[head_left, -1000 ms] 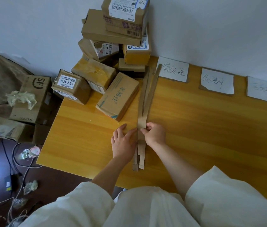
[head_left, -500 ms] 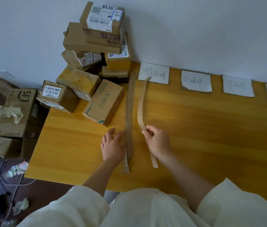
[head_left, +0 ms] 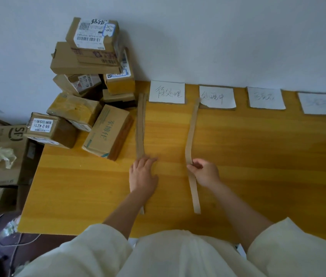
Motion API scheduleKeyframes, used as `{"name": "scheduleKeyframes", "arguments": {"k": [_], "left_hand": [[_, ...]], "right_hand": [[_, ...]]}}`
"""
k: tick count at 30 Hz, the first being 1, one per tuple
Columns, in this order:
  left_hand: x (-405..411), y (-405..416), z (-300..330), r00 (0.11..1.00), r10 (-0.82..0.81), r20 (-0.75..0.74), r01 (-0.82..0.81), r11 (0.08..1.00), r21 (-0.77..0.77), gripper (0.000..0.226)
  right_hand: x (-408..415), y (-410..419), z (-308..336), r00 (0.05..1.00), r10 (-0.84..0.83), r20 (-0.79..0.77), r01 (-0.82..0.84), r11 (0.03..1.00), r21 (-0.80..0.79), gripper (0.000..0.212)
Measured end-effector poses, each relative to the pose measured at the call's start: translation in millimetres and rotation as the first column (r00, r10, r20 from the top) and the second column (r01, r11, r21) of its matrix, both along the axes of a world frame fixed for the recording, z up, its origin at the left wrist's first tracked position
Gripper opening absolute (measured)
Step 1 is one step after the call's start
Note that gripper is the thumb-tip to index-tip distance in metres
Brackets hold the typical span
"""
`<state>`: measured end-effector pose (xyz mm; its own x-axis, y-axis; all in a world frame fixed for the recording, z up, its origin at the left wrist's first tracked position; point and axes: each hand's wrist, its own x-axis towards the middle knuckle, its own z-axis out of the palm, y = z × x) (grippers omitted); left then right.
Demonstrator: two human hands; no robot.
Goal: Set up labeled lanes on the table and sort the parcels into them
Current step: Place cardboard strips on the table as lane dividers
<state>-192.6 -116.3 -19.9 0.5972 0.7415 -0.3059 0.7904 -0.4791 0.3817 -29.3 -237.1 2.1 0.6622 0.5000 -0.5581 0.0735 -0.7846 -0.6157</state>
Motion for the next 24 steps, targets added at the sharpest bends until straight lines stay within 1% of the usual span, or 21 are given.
{"name": "scheduleKeyframes", "arguments": {"k": [3,6,7,9,11,12,14,16,20,24], "left_hand": [[10,-11,-2,0.988,-0.141,-0.059,0.142,0.990,0.011,0.062],[18,-16,-2,0.966,-0.227,-0.124,0.229,0.973,-0.003,0.067],[19,-18,-2,0.955,-0.252,-0.154,0.255,0.967,-0.006,0.069],[21,-21,-4,0.932,-0.294,-0.213,0.297,0.955,-0.017,0.074],[22,-23,-6,0.918,-0.309,-0.247,0.313,0.950,-0.025,0.075],[22,-24,-7,0.915,-0.312,-0.255,0.317,0.948,-0.023,0.075],[22,-24,-8,0.912,-0.315,-0.264,0.322,0.947,-0.016,0.074],[22,-25,-9,0.916,-0.306,-0.261,0.314,0.949,-0.012,0.074],[23,-28,-10,0.924,-0.282,-0.258,0.285,0.958,-0.025,0.075],[25,-30,-7,0.923,-0.274,-0.270,0.273,0.961,-0.041,0.075]], "right_hand": [[5,-8,-13,0.994,-0.052,-0.096,0.049,0.998,-0.028,0.047],[8,-10,-20,0.992,-0.054,-0.111,0.049,0.998,-0.045,0.046],[9,-10,-21,0.996,-0.033,-0.083,0.028,0.997,-0.067,0.046],[9,-10,-20,0.998,0.016,0.053,-0.009,0.991,-0.132,0.044],[7,-13,-20,0.977,0.081,0.197,-0.049,0.986,-0.162,0.045],[5,-14,-21,0.964,0.127,0.232,-0.089,0.982,-0.166,0.045],[2,-18,-24,0.942,0.239,0.235,-0.194,0.961,-0.197,0.049],[-1,-21,-27,0.928,0.308,0.209,-0.257,0.937,-0.239,0.053],[1,-24,-31,0.923,0.326,0.207,-0.269,0.927,-0.262,0.057],[9,-21,-31,0.912,0.351,0.211,-0.299,0.923,-0.242,0.057]]}}
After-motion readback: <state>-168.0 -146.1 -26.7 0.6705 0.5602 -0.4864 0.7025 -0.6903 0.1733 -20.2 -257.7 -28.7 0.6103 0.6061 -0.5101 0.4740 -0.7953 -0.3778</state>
